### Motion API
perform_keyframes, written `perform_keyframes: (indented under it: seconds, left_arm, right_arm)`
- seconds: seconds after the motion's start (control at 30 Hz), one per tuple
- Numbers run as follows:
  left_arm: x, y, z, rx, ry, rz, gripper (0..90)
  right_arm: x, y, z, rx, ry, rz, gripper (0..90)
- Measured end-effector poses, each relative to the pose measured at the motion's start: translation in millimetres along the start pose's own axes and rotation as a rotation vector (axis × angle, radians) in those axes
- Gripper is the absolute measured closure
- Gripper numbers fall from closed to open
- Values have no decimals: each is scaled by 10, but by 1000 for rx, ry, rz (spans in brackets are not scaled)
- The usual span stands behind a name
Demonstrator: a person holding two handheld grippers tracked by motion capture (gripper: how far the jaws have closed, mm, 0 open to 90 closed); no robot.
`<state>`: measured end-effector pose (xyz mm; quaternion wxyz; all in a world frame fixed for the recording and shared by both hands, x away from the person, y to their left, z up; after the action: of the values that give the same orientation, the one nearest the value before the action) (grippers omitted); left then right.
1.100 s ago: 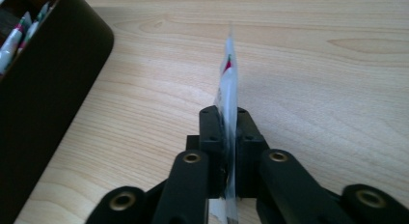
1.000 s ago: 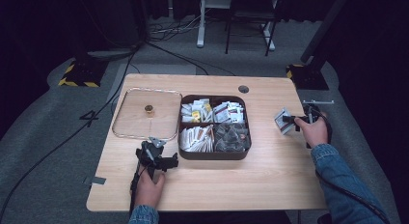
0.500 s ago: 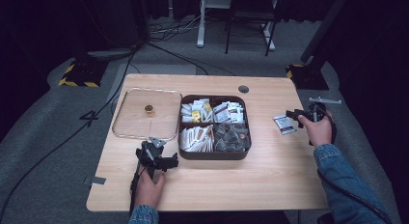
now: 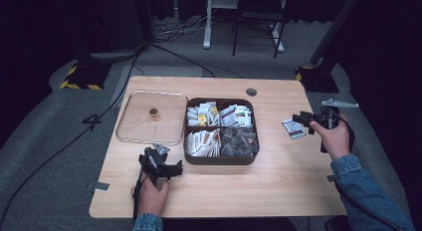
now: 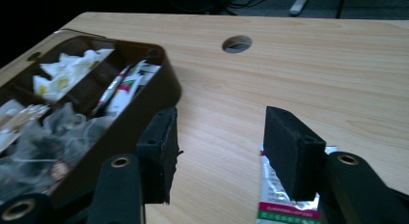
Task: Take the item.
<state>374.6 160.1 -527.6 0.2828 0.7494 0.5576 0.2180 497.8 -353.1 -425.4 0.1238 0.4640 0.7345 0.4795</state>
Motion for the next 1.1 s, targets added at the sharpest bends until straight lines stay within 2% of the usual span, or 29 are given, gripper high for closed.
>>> perform_keyframes:
  seconds: [0.27,0.43,0.67,0.7,0.8,0.87,0.93,1.1]
  left_arm:
    - [9,-14,-13,2,0,0,13]
    - [3,-7,-3,6,1,-1,2]
    - [-7,1,5,5,-3,-5,1]
    - [-7,0,5,6,-3,-4,1]
    - [-7,0,4,6,-3,-3,2]
    - [-7,0,4,6,-2,-4,2]
    - [-7,1,4,6,-3,-3,2]
    - [-7,1,4,6,-3,-3,2]
  right_arm:
    - [289,-60,-136,1,78,-47,456]
    - [486,-193,-221,5,140,-61,456]
    - [699,-369,-266,29,156,-128,448]
    - [727,-386,-270,23,158,-136,448]
    - [814,-461,-265,-16,167,-120,456]
    - [874,-499,-251,38,172,-171,475]
    - [913,-506,-276,8,159,-174,477]
    - [1008,-600,-226,40,172,-195,478]
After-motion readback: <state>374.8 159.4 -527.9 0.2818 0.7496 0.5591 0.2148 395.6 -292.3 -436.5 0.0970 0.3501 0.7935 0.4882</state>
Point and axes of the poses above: each handheld gripper's, and its own axes: z roughly forward along the jaws, y roughly out of its top, x roughly to its left, the point moved 3 cm from there along z, roughly forward along the jaws, and after that the axes turned 3 degrees about y, right-handed, at the moved point
